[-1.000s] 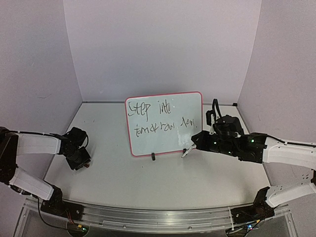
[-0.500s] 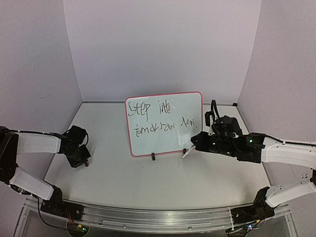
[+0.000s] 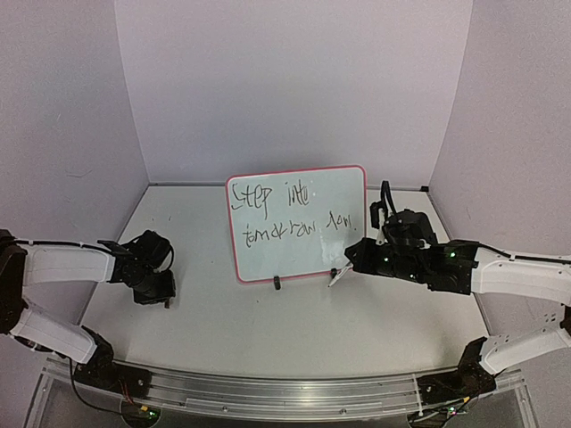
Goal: Write a sentence on the whiteboard
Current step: Place the pen cap at the center of the board.
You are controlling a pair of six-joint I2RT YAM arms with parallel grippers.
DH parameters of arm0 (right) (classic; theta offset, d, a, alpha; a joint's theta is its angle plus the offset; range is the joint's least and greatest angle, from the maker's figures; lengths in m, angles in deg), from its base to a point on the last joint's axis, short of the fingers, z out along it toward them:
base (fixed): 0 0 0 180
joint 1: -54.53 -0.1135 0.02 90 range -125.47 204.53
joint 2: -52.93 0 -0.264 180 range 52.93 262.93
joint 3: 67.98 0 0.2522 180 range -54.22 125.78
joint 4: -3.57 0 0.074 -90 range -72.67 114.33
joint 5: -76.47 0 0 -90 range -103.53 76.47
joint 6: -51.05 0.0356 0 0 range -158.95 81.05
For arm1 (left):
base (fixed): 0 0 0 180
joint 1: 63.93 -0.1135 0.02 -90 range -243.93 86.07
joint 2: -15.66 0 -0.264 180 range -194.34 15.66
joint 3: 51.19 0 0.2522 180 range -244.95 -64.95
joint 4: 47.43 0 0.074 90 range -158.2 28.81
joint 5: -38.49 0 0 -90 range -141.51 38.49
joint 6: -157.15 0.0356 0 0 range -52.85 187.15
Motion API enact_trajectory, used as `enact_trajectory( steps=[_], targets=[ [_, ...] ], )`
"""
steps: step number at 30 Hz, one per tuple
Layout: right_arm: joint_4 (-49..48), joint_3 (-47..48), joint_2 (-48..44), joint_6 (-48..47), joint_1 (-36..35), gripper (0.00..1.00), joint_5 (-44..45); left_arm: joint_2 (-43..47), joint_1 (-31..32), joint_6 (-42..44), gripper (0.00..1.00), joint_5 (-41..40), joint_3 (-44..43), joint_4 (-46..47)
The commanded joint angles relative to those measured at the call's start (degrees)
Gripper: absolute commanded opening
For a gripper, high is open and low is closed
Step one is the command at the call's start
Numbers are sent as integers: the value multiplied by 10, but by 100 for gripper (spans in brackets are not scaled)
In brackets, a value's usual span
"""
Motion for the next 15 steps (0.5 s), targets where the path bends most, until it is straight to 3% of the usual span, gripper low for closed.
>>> enact_trajectory(
  steps=[1, 5, 9, 15],
  targets=[
    [-3, 19, -2, 4, 1, 0, 10, 24, 11, 57, 0, 26, -13, 1],
    [-3, 17, -4, 9, 1, 0, 13, 66, 57, 105, 0, 84, 6, 42],
    [-3, 18, 2, 14, 1, 0, 12, 89, 135, 159, 0, 90, 4, 62],
    [-4, 24, 10, 17, 1, 0, 9, 41, 242, 222, 0, 81, -17, 104]
  ],
)
